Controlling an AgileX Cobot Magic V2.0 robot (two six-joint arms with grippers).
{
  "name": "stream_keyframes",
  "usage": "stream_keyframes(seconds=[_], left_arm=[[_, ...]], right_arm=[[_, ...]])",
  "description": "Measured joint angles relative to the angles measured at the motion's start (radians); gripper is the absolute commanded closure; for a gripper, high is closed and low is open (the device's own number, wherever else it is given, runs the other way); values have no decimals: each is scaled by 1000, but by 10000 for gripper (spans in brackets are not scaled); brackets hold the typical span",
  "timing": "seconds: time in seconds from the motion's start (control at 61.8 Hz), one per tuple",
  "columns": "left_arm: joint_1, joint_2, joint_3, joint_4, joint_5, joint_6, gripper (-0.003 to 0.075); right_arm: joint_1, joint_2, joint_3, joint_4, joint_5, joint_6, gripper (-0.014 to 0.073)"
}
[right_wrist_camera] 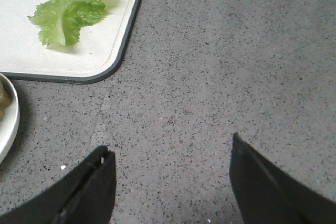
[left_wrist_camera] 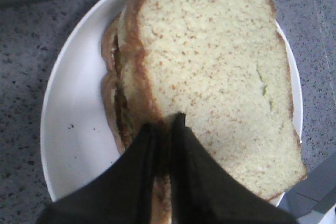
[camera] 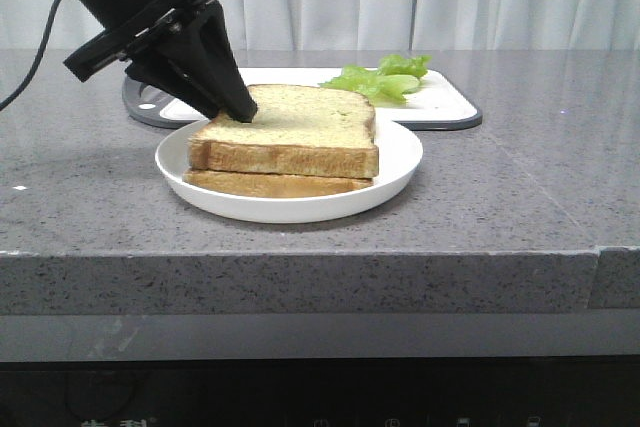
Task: Left arm grabs bread, right arm adds lettuce
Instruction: 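Lift the top slice with the left gripper and hold it beside the plate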
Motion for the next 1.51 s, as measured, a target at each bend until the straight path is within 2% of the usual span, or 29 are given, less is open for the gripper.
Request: stream_keyframes(seconds=[0.34,0.68,1.101,1.344,1.506], left_arm=[[0,-32,-14,-1,29,0,741],[9,-226,2,22,52,4,741],[223,-496,256,35,37,8,741],[243,-527,277,35,30,8,741],[243,-527,282,35,23,8,741]], right_arm=[[0,0,0,0,0,0,105],[0,0,0,0,0,0,105],[0,0,0,0,0,0,105],[0,4,-9,28,8,0,105],[0,66,-97,36,104,-2,105]])
